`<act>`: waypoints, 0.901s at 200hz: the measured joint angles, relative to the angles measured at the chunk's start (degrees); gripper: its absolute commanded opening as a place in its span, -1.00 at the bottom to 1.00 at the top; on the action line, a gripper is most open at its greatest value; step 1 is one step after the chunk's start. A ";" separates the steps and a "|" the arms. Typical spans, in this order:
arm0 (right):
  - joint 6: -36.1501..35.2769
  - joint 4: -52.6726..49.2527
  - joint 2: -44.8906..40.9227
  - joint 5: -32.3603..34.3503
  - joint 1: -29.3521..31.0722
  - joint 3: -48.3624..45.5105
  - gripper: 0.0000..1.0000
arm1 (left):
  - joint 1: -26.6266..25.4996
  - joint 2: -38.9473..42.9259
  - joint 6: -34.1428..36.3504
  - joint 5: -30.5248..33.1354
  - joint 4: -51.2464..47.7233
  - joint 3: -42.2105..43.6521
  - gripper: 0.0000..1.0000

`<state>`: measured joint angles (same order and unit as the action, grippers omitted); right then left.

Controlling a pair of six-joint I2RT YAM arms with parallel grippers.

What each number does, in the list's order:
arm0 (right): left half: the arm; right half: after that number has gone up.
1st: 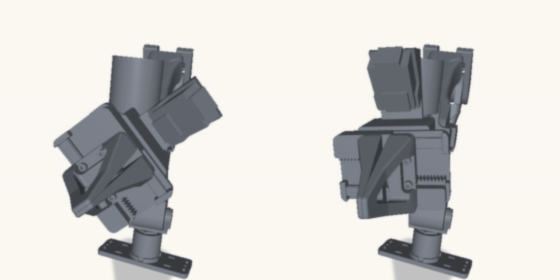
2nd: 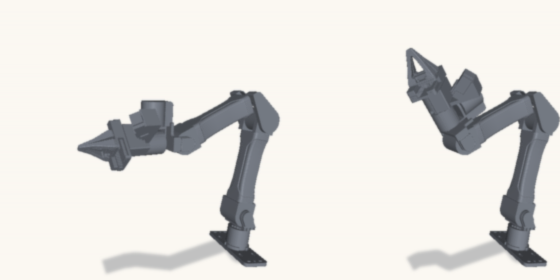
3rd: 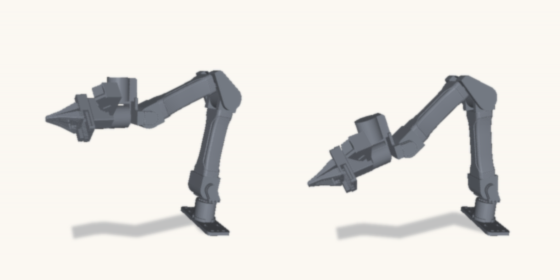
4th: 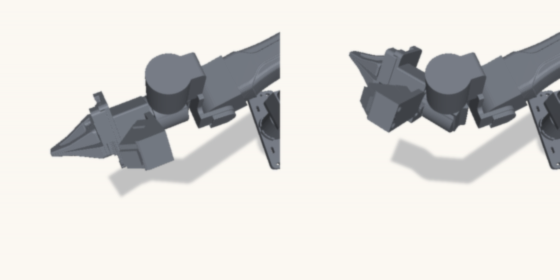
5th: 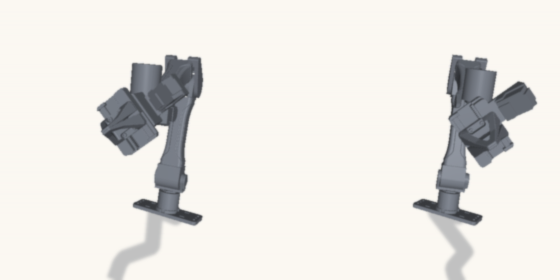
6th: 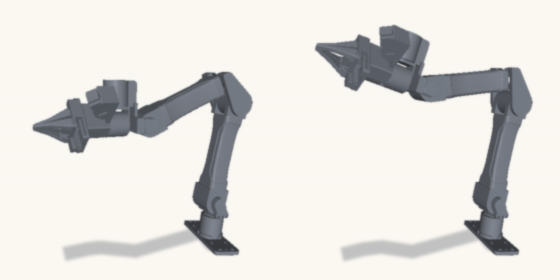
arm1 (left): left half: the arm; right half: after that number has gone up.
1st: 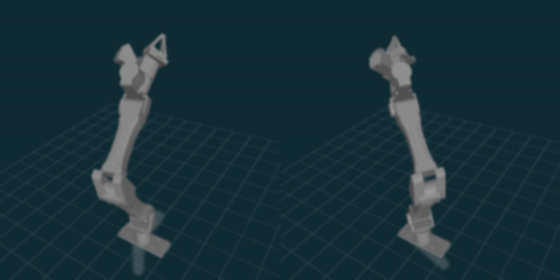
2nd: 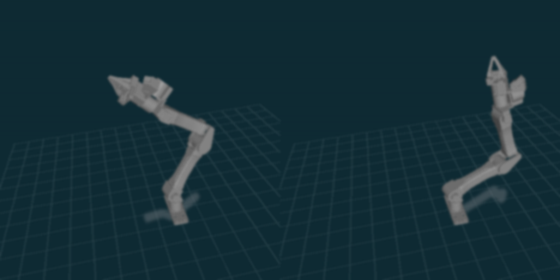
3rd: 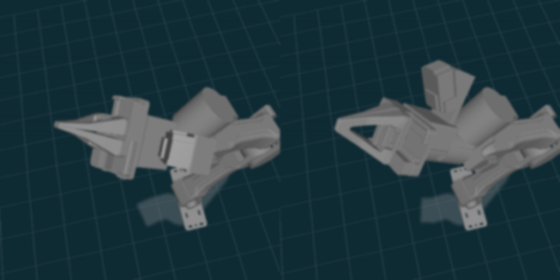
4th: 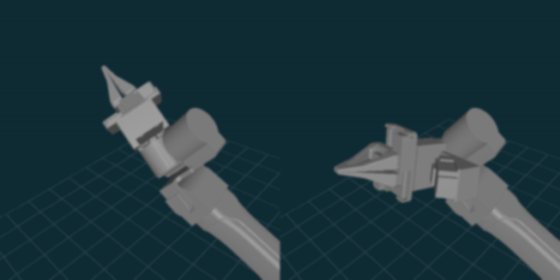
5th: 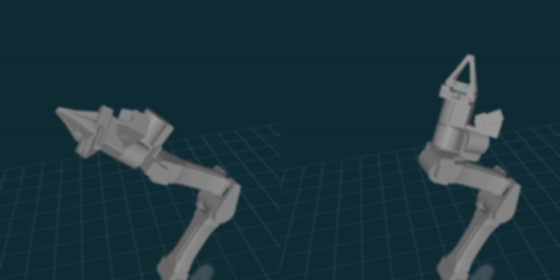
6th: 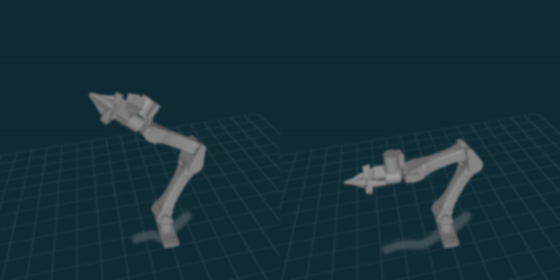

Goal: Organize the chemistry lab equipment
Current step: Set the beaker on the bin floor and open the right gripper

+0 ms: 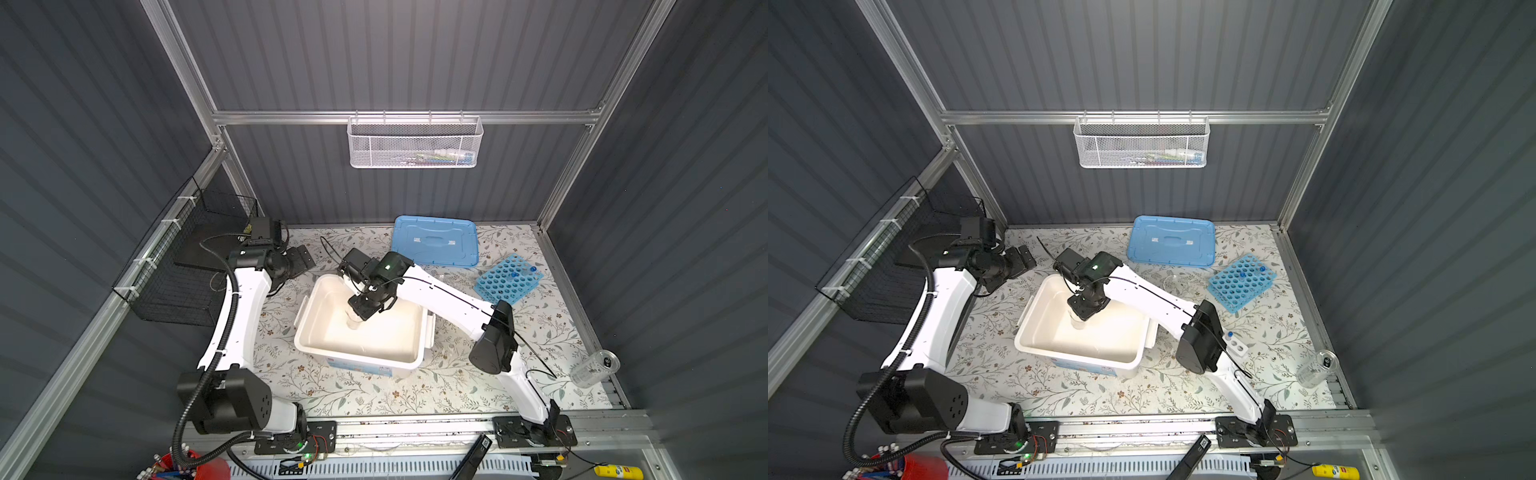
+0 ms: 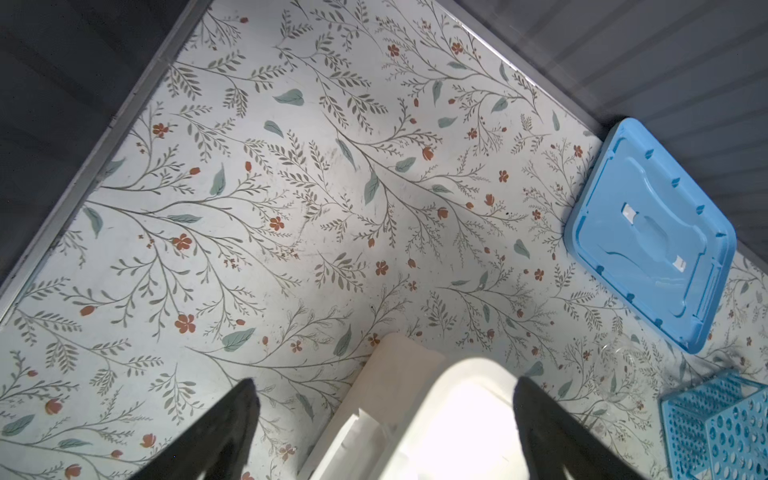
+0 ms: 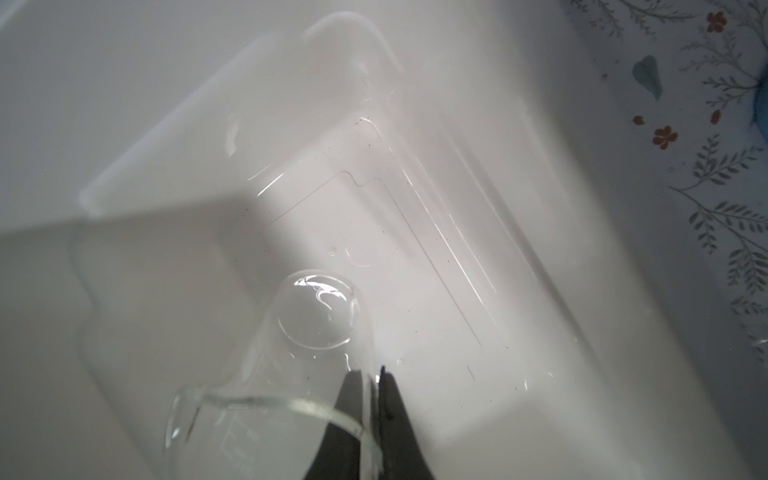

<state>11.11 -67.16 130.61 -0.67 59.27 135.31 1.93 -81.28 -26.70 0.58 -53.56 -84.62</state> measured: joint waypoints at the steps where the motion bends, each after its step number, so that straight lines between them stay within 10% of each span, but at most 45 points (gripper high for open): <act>1: -0.09 0.02 0.00 0.02 0.11 -0.02 -1.00 | 0.04 0.04 -0.02 0.00 -0.02 0.00 0.94; 180: -8.83 -0.22 11.58 3.45 0.52 1.55 -1.00 | 2.36 4.90 -0.57 0.09 -0.17 2.78 0.97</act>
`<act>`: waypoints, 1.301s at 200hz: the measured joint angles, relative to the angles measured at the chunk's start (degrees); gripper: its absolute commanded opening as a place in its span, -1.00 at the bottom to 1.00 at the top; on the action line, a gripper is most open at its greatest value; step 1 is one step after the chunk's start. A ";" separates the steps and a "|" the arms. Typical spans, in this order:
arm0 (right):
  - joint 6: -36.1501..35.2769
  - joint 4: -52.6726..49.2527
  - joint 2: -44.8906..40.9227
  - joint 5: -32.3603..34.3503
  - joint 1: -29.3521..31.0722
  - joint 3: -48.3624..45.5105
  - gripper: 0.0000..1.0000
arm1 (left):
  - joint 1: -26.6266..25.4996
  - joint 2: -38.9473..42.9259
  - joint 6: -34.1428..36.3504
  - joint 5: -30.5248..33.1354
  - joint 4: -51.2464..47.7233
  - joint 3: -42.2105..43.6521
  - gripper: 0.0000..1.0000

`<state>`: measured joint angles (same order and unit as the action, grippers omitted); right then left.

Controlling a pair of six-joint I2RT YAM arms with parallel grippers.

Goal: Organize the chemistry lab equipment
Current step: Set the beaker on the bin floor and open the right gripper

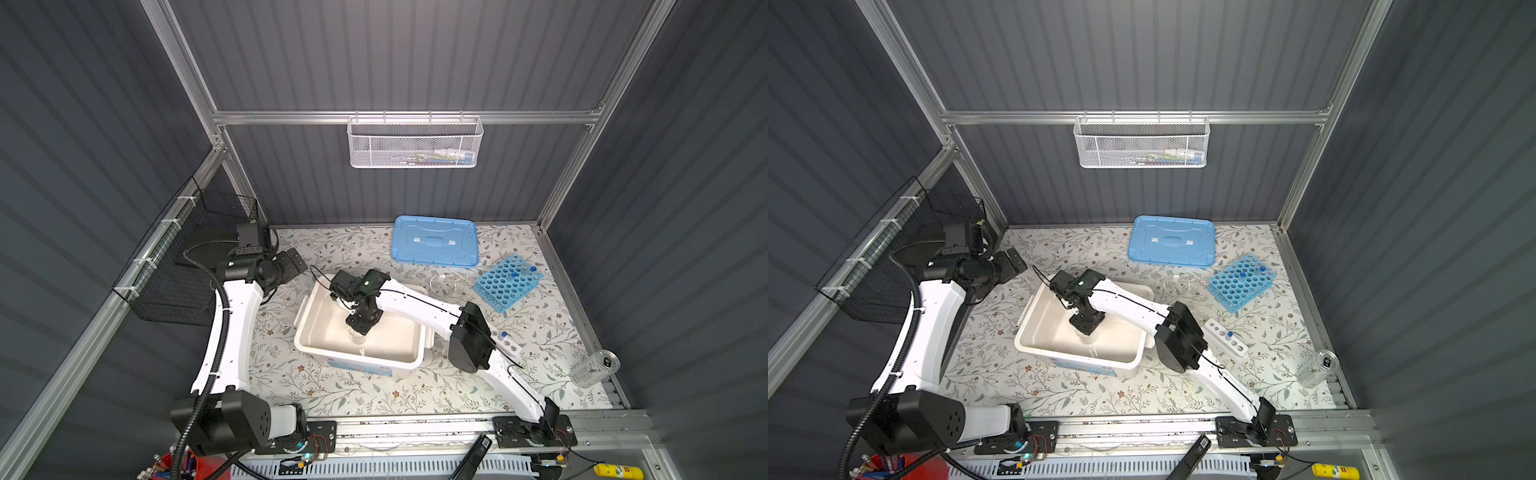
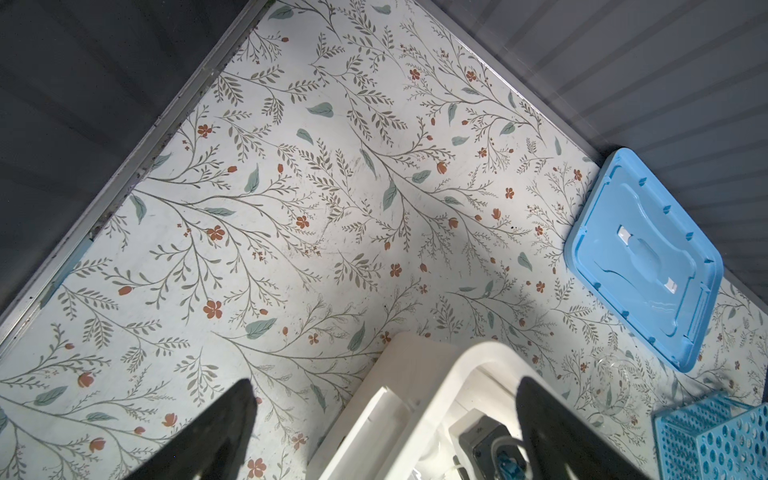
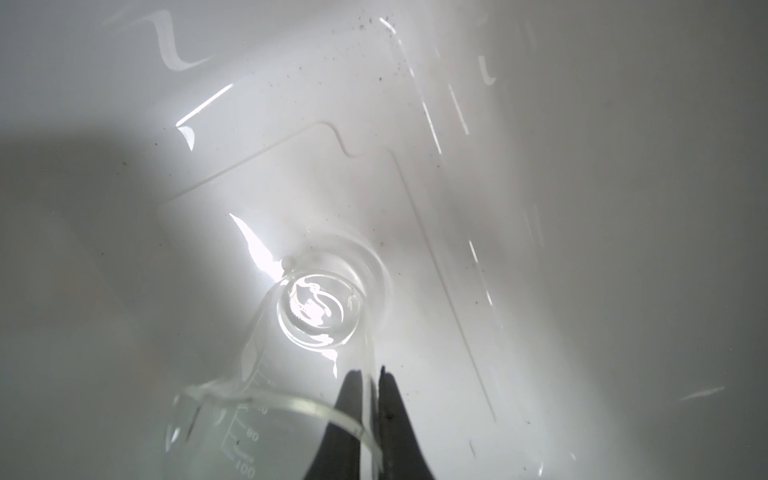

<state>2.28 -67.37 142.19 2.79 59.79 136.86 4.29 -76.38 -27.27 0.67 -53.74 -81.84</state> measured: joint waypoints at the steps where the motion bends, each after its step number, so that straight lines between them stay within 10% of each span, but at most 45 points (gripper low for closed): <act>1: 0.00 -0.02 0.00 0.04 -0.02 0.00 -1.00 | 0.00 0.00 0.02 0.00 0.02 0.00 0.97; 260: -6.64 2.14 -0.28 2.47 -2.36 -2.80 -0.79 | 0.68 -1.44 0.24 -0.63 0.70 0.02 0.97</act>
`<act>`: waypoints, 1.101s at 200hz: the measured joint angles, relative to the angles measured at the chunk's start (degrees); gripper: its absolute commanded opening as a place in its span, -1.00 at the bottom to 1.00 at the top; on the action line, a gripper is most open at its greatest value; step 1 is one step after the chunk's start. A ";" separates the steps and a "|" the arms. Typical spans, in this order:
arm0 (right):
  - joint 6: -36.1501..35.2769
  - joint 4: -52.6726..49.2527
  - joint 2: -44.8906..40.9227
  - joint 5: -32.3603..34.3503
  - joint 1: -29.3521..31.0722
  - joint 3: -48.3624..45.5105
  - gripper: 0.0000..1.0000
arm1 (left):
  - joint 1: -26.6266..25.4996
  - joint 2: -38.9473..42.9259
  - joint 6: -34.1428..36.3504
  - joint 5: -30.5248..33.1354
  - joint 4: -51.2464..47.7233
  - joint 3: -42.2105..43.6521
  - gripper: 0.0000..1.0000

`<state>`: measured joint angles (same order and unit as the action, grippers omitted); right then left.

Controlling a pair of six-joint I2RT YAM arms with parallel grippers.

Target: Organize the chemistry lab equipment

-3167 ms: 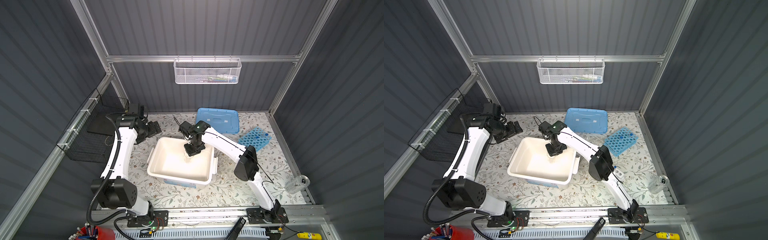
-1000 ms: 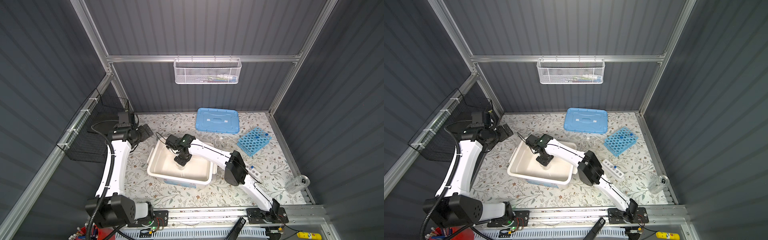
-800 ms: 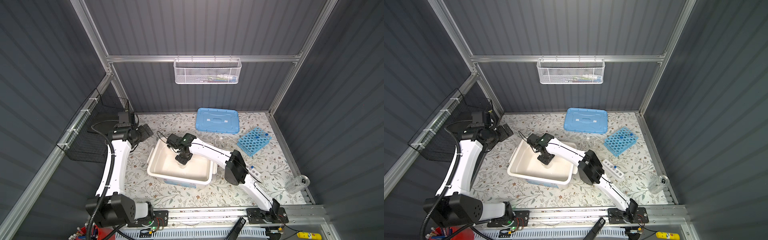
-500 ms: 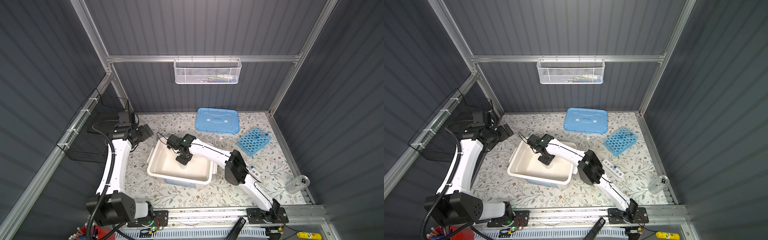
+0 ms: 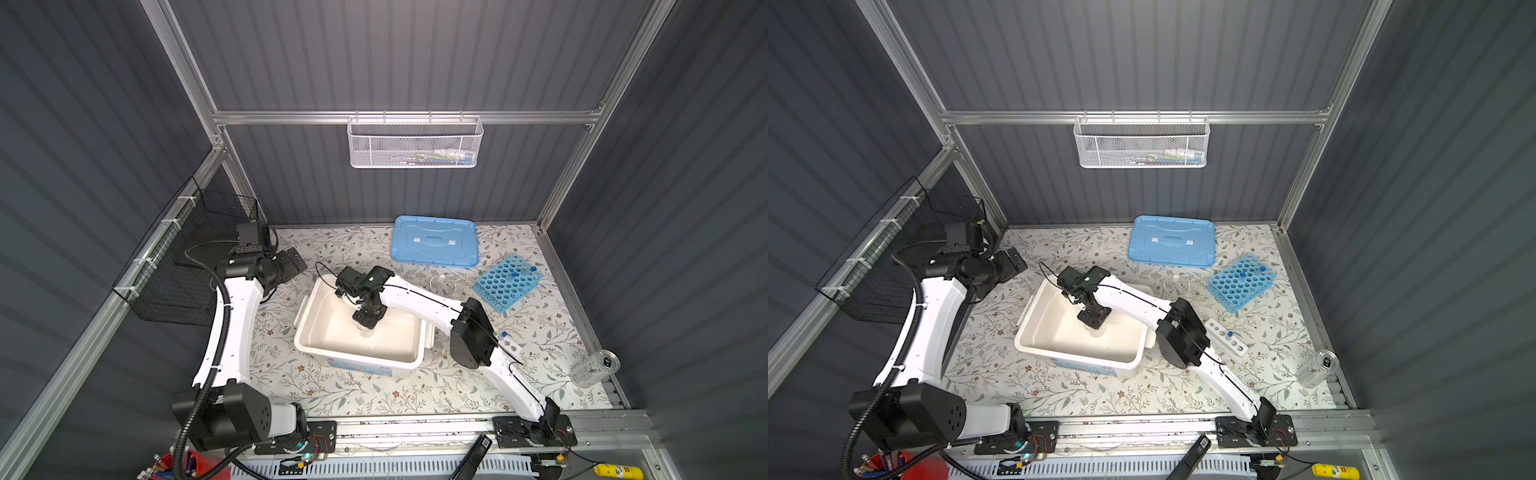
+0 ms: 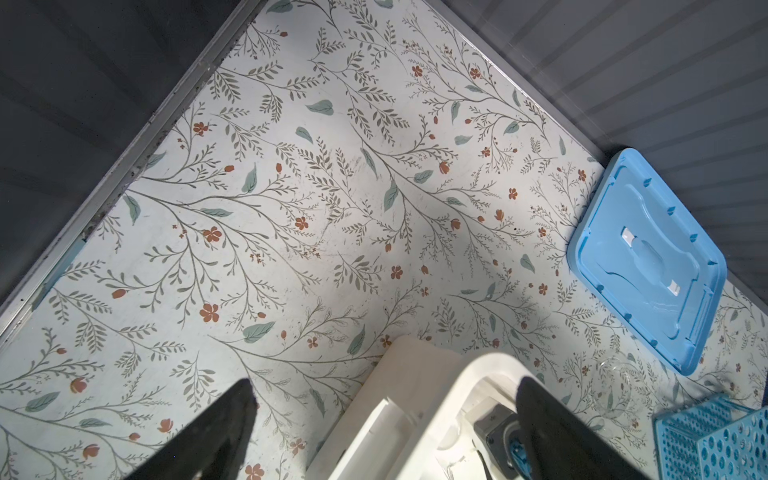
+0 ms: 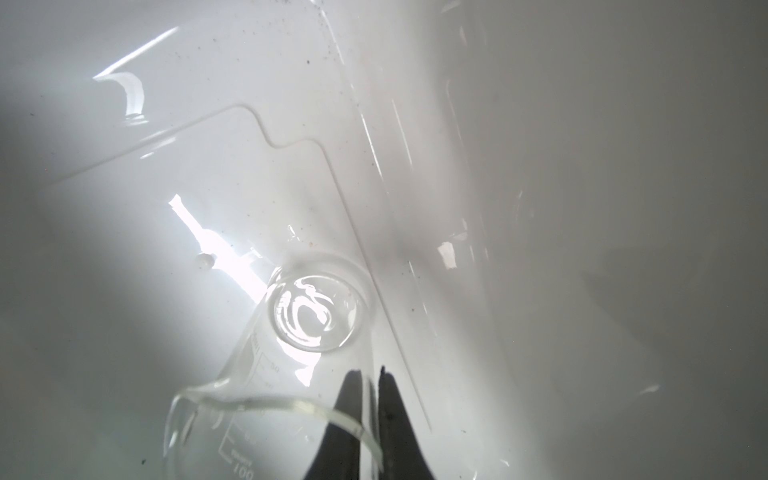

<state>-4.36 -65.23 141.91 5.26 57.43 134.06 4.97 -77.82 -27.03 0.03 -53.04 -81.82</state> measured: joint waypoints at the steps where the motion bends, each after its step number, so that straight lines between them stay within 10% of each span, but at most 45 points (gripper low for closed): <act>1: 0.00 0.00 0.00 -0.02 0.00 0.00 -0.78 | 0.00 0.02 0.00 0.00 0.00 0.00 0.97; 220: -0.83 0.94 -3.23 1.42 -1.11 -0.39 -0.11 | 0.02 -0.79 0.00 -1.09 0.85 2.51 0.97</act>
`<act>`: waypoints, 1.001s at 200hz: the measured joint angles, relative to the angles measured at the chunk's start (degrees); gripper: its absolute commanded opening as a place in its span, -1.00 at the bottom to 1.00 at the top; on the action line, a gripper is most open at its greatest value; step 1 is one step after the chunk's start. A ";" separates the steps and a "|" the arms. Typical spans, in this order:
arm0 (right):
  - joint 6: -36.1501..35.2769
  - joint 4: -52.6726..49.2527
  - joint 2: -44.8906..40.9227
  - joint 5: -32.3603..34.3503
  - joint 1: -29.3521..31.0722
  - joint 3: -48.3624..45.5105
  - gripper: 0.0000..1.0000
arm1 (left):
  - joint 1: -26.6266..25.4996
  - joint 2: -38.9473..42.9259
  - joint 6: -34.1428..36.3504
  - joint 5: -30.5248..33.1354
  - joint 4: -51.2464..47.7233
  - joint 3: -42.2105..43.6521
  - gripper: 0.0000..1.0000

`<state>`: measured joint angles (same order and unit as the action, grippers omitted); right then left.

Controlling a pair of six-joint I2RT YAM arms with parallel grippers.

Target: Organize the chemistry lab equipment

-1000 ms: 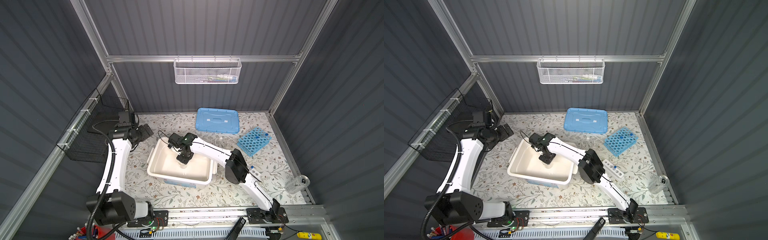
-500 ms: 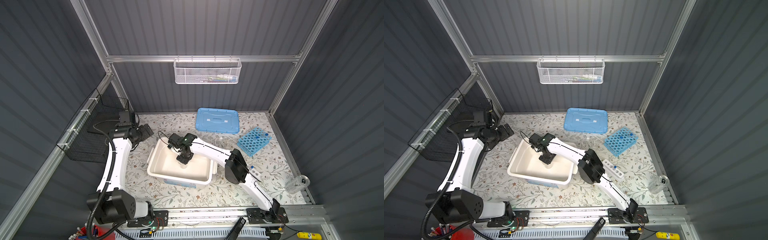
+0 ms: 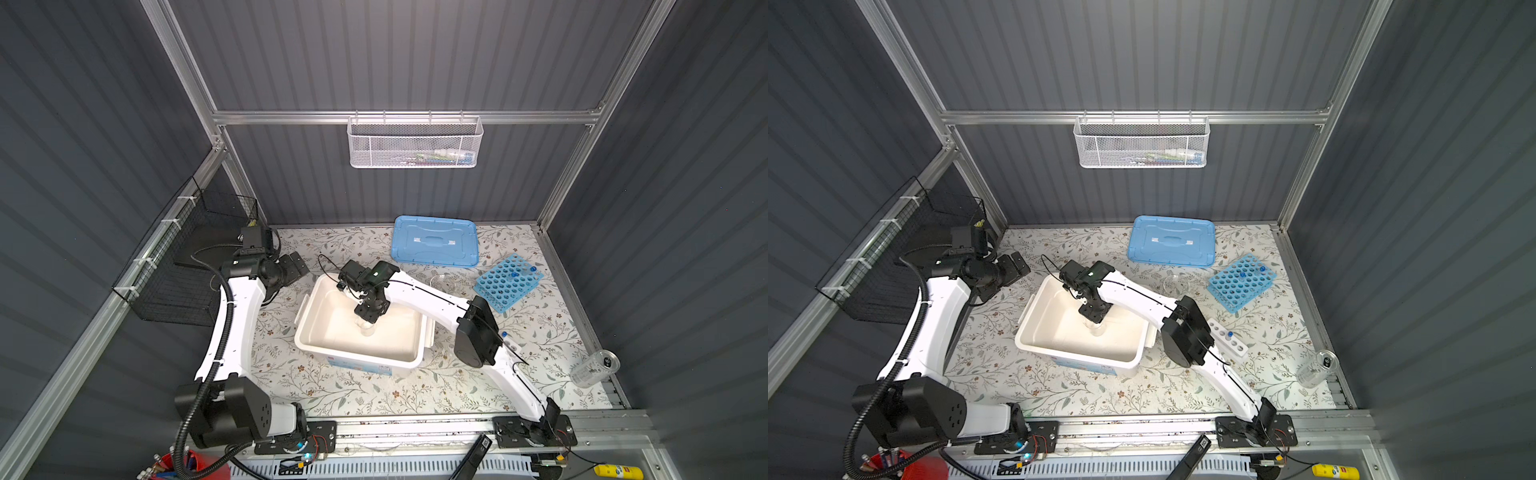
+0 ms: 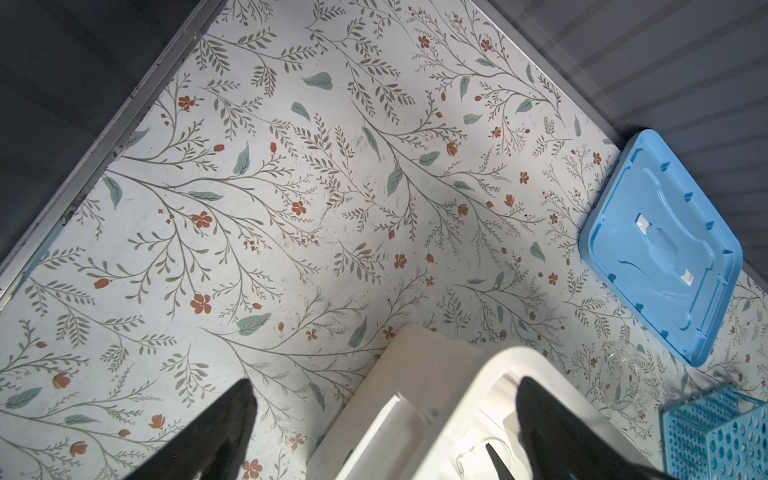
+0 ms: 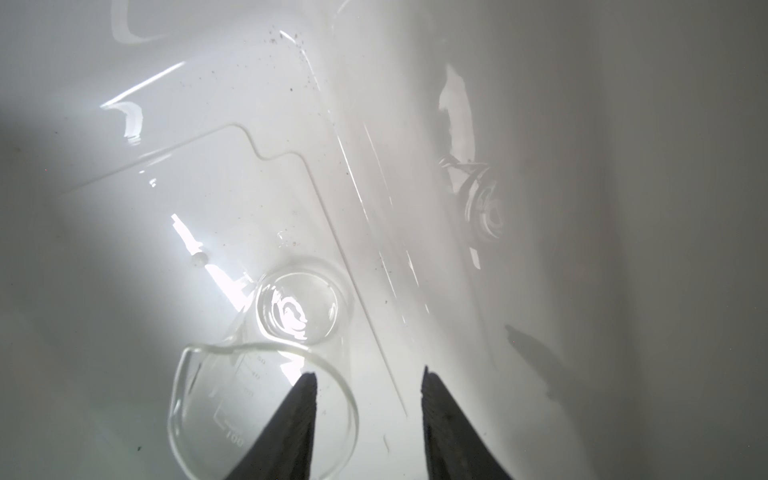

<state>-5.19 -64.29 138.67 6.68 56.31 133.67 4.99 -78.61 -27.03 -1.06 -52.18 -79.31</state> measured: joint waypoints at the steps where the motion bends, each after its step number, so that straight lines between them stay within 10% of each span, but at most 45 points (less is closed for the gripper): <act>1: 0.00 0.00 -0.04 0.00 0.00 0.00 -0.11 | 0.00 0.00 0.00 0.00 0.00 0.00 0.97; 200: 7.91 -2.03 -21.24 -0.02 -6.62 2.10 -0.03 | -0.02 4.22 -3.08 -5.01 -9.49 1.18 0.87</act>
<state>2.72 -66.32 117.43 6.66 49.69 135.76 4.97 -74.39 -30.11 -6.07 -61.67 -78.13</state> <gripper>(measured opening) 0.482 0.942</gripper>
